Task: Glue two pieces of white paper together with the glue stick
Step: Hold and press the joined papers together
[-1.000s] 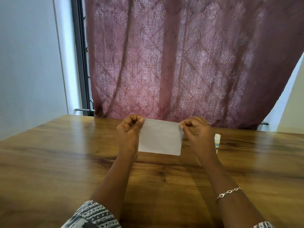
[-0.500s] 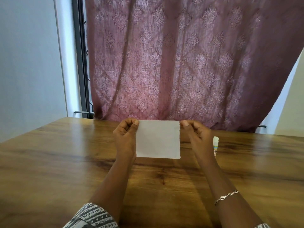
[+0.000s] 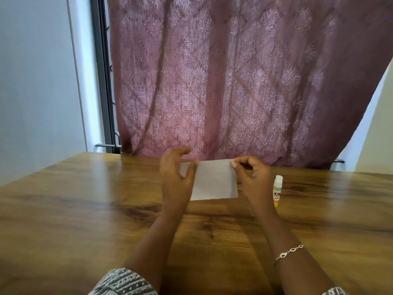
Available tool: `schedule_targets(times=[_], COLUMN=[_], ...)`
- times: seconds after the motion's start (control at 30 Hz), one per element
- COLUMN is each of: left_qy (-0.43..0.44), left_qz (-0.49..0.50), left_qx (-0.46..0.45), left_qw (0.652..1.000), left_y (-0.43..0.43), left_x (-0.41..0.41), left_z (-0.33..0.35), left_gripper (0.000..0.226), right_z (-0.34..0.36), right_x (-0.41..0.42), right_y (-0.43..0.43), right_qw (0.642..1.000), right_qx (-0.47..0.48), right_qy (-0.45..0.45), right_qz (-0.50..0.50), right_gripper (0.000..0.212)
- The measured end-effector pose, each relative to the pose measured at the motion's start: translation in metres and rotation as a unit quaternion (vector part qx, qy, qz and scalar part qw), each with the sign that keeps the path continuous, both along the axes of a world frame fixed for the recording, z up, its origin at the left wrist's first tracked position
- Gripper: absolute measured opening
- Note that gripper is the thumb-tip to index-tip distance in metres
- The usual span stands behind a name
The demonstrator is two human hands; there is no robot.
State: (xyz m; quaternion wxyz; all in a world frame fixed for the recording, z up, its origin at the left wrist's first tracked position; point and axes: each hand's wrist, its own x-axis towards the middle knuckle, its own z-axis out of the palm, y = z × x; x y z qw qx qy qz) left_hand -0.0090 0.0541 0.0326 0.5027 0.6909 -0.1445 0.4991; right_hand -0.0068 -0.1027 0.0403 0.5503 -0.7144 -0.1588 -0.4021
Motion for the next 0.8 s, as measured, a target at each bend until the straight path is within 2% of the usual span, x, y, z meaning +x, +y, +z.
schedule_targets(times=[0.1,0.2,0.3,0.43,0.6,0.8], left_qy=[-0.051,-0.07,-0.065,-0.051,-0.055,-0.048], left_qz=[0.029,0.013,-0.004,-0.035,-0.04,-0.056], left_qx=[0.147,0.202,0.199,0.18,0.16,0.166], left_qw=[0.987,0.977,0.978,0.982,0.985,0.983], left_y=[-0.018,-0.034,-0.043,-0.049,-0.05,-0.043], left_x=[0.001,0.006,0.014,0.021,0.02,0.021], left_z=[0.003,0.007,0.01,0.018,0.015,0.012], left_gripper=[0.022,0.02,0.018,0.017,0.017,0.021], right_z=[-0.001,0.0,-0.001,-0.002,-0.001,-0.005], right_x=[0.0,-0.001,0.003,0.006,0.006,0.009], right_y=[0.001,0.0,-0.002,-0.003,-0.002,-0.002], right_qw=[0.995,0.985,0.981,0.977,0.976,0.974], right_qx=[-0.059,-0.109,-0.126,-0.139,-0.144,-0.172], right_qy=[-0.059,-0.099,-0.109,-0.115,-0.111,-0.105], right_qz=[-0.052,-0.094,-0.102,-0.115,-0.122,-0.102], right_gripper=[0.009,0.008,0.01,0.025,0.012,0.02])
